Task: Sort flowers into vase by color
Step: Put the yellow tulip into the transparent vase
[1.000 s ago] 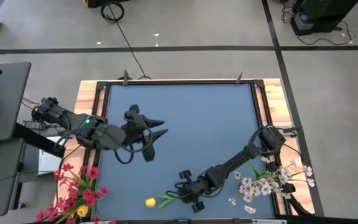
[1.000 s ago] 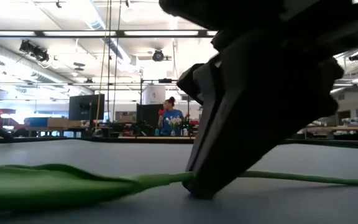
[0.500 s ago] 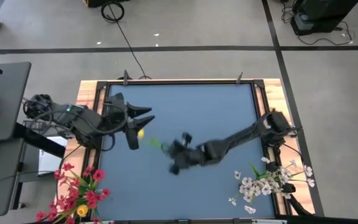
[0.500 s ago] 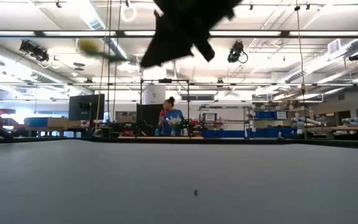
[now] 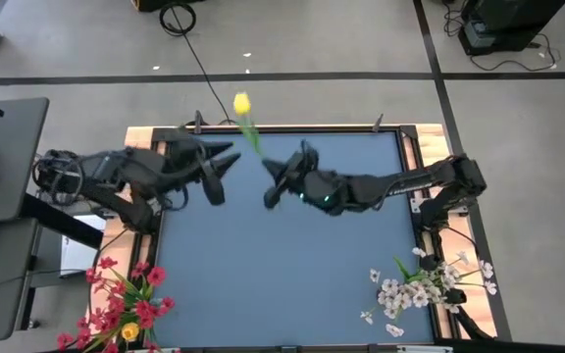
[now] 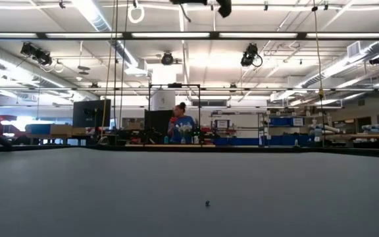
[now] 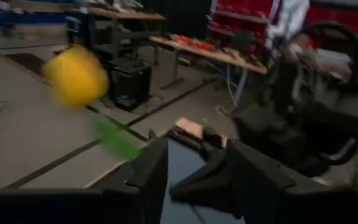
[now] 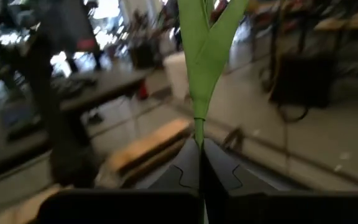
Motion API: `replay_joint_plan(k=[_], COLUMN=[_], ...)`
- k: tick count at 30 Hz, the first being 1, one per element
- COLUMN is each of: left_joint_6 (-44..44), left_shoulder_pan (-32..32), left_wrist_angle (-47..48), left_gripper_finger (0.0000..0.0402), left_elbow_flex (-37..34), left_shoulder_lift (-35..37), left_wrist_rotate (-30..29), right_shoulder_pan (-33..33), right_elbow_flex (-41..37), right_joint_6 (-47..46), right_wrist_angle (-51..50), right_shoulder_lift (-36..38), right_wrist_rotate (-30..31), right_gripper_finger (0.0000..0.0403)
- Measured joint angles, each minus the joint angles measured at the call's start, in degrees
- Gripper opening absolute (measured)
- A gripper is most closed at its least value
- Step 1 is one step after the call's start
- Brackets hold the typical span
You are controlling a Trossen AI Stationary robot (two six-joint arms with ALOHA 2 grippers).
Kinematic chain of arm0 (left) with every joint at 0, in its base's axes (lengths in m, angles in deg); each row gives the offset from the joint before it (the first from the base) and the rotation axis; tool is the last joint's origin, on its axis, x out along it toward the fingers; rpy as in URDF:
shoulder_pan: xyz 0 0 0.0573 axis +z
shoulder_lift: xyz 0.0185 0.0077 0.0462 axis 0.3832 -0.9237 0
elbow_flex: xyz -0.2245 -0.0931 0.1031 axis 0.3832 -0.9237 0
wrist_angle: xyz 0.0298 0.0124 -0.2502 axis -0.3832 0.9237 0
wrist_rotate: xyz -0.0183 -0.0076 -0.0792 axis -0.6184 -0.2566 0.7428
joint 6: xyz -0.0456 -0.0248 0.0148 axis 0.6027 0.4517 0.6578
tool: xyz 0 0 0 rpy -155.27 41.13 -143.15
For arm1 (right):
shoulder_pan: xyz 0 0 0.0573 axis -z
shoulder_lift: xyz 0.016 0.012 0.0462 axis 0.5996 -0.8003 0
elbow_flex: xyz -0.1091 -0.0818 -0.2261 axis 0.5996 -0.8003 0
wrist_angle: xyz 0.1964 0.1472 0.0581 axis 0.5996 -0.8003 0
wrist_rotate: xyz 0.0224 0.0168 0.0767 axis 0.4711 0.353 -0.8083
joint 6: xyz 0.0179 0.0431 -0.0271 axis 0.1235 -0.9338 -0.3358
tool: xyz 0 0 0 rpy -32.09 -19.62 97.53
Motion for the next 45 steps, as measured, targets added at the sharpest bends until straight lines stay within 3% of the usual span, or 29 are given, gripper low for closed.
replay_joint_plan(k=[5,11,16,21,28,32,37,45], left_joint_6=[1.45,0.27,-0.37,1.07,-0.43,-1.29,-1.40,-2.21], left_shoulder_pan=[7.34,16.86,20.73,22.77,24.65,25.28,26.33,27.91], left_wrist_angle=[1.44,0.27,-2.97,-3.38,-9.83,-12.68,-16.12,-18.26], left_gripper_finger=[0.0211,0.0255,0.0260,0.0260,0.0260,0.0260,0.0228,0.0110], left_elbow_flex=[0.11,0.07,0.04,0.09,0.04,0.04,0.04,0.02], left_shoulder_lift=[1.87,0.68,-0.81,-2.85,-6.83,-7.79,-7.70,-8.65], left_wrist_rotate=[4.28,17.31,20.74,22.50,28.48,28.60,28.60,31.72], right_shoulder_pan=[2.20,3.06,3.12,3.10,3.10,2.99,2.88,2.88], right_elbow_flex=[0.00,0.00,0.00,0.00,0.00,0.00,0.00,0.00], right_joint_6=[9.77,19.53,22.41,27.54,36.17,38.73,41.23,45.48], right_wrist_angle=[9.05,14.43,14.88,18.73,22.11,22.11,21.94,21.75], right_shoulder_lift=[1.53,1.55,1.55,1.55,1.55,1.55,1.55,1.37], right_wrist_rotate=[1.24,-3.03,-1.87,4.77,5.08,6.42,7.91,8.17], right_gripper_finger=[0.0007,0.0007,0.0007,0.0007,0.0007,0.0007,0.0007,0.0007])
